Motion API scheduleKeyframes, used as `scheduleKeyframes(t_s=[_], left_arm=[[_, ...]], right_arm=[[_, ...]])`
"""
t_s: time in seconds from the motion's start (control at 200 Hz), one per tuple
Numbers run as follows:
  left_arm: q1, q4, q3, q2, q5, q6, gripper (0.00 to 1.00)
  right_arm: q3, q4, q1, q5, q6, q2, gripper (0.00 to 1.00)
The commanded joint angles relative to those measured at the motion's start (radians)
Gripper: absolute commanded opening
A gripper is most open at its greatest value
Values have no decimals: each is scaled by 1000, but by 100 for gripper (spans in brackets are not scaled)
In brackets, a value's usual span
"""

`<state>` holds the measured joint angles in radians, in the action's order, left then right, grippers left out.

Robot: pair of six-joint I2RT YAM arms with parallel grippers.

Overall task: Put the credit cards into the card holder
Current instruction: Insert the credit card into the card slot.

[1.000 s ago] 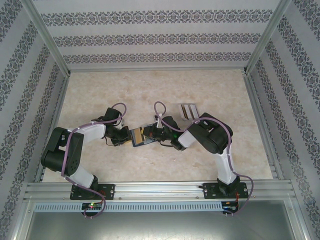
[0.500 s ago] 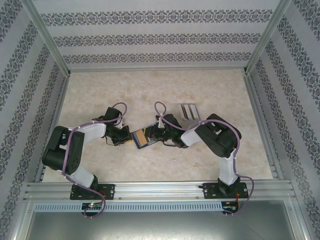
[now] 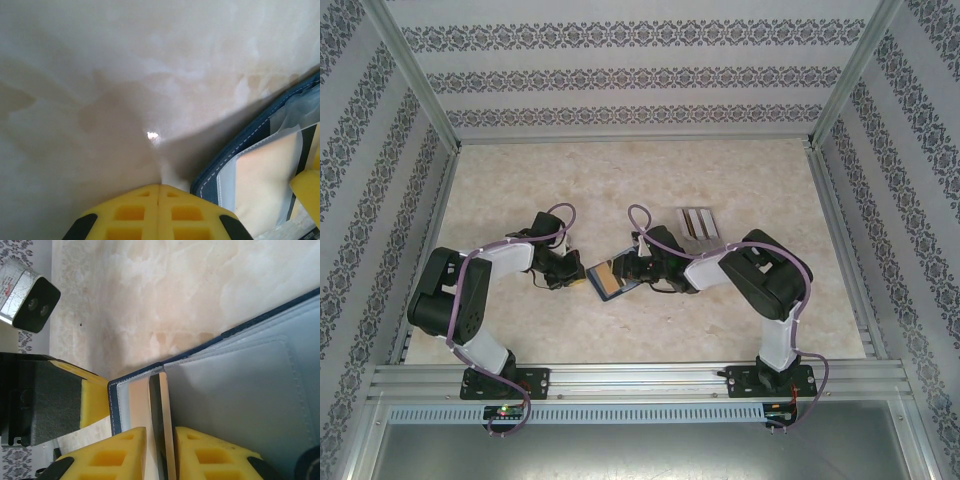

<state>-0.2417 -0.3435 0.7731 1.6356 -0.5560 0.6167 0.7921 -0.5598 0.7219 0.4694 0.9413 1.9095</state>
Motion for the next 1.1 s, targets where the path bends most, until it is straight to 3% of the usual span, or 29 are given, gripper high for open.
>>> scheduleKeyframes(t_s=[0.0,0.115,0.195,0.385,0.694,0.904,1.094], left_arm=[[-27,71,-29,79,0,-2,8],[-25,43,-26,40,14,-14,17],[-26,28,-21,13,26,-20,18],[-34,39,-24,17,-57,-23,17],[-118,145,-57,-5,-153,48,12],[-211,167,-52,-40,-120,110,12],[-216,242,-64,-4,-93,159,7]], right_arm=[[-1,117,-9,-59,-64,-33,24],[8,177,-14,-87,-98,-61,24],[22,225,-18,-88,-118,-71,26],[58,360,-23,-109,-199,-101,31],[85,460,-40,-127,-267,-137,34],[92,546,-41,-177,-332,-188,37],[101,597,-43,-210,-366,-209,28]])
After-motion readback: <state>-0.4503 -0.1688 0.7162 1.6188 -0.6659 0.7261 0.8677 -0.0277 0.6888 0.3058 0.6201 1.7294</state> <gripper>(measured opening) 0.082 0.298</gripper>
